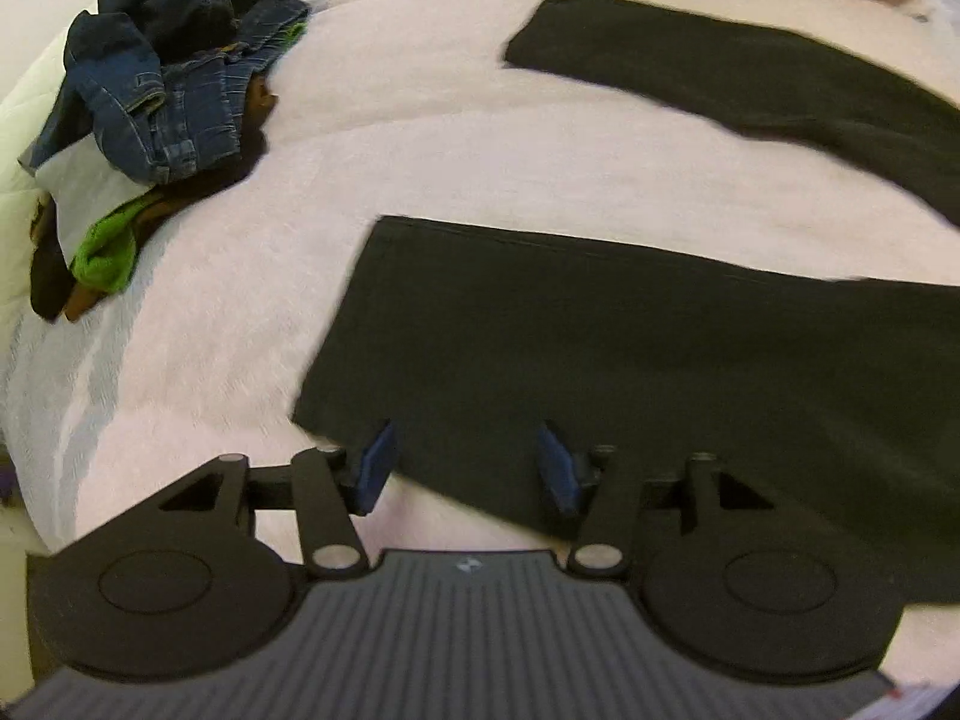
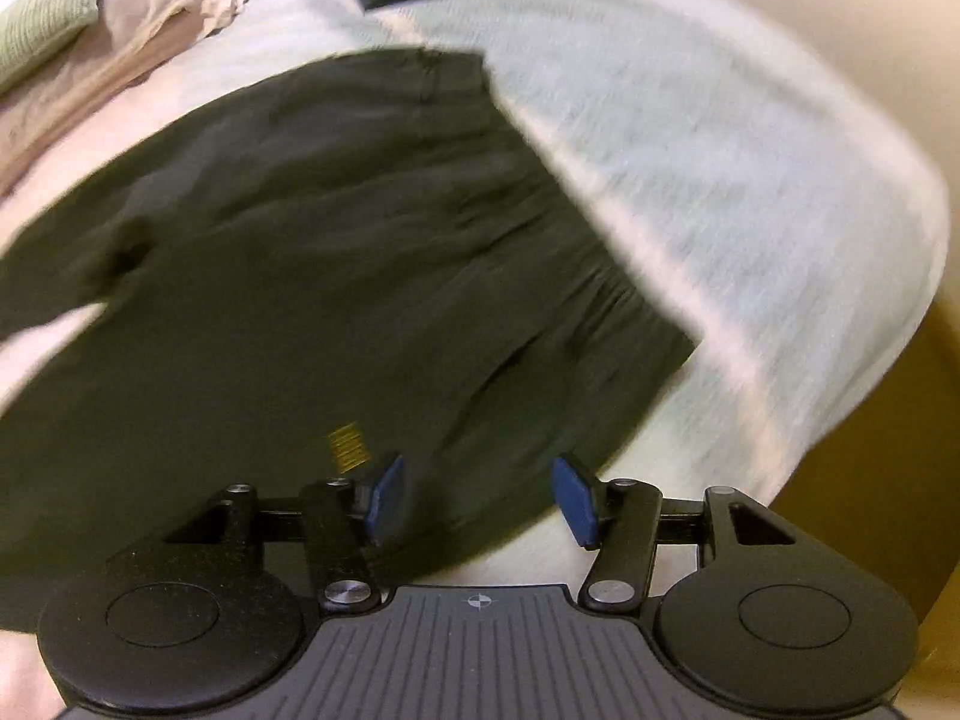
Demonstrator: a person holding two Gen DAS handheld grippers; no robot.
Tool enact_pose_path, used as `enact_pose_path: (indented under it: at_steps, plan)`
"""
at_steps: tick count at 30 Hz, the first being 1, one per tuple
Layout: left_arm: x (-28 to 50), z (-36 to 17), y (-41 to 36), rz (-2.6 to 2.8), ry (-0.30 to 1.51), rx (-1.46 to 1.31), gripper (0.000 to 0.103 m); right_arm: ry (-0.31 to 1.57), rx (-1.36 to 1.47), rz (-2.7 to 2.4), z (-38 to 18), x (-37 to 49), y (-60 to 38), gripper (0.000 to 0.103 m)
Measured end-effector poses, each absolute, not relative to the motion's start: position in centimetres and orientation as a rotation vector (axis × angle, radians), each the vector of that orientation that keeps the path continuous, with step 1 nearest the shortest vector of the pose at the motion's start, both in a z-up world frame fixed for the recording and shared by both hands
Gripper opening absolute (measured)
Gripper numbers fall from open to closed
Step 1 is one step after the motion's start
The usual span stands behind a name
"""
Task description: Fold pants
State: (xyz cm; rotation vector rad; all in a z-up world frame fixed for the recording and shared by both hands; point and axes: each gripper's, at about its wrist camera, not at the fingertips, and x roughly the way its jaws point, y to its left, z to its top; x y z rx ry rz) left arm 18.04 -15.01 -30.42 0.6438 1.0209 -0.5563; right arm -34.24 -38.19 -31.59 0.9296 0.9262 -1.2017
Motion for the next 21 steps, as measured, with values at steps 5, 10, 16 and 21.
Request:
enact_pose_path:
  at_steps: [5, 10, 16, 21]
  plan:
    - [11.0, -26.1, -16.3, -0.660, 1.086, 0.624, 0.054, 0.911, 1.055, -1.048, -29.3, -32.4, -37.7, 0.052]
    - [3.8, -20.0, -17.7, -0.783, 1.020, 0.638, 0.061, 0.930, 0.911, -0.936, -23.8, -31.4, -37.0, 0.052]
    - [-0.4, -12.6, -17.0, -0.870, 0.911, 0.612, 0.066, 0.904, 0.754, -0.890, -16.1, -32.8, -33.4, 0.052]
    - [-2.2, -8.8, -15.9, -0.936, 0.853, 0.655, 0.068, 0.855, 0.755, -0.890, -12.7, -33.9, -29.7, 0.053]
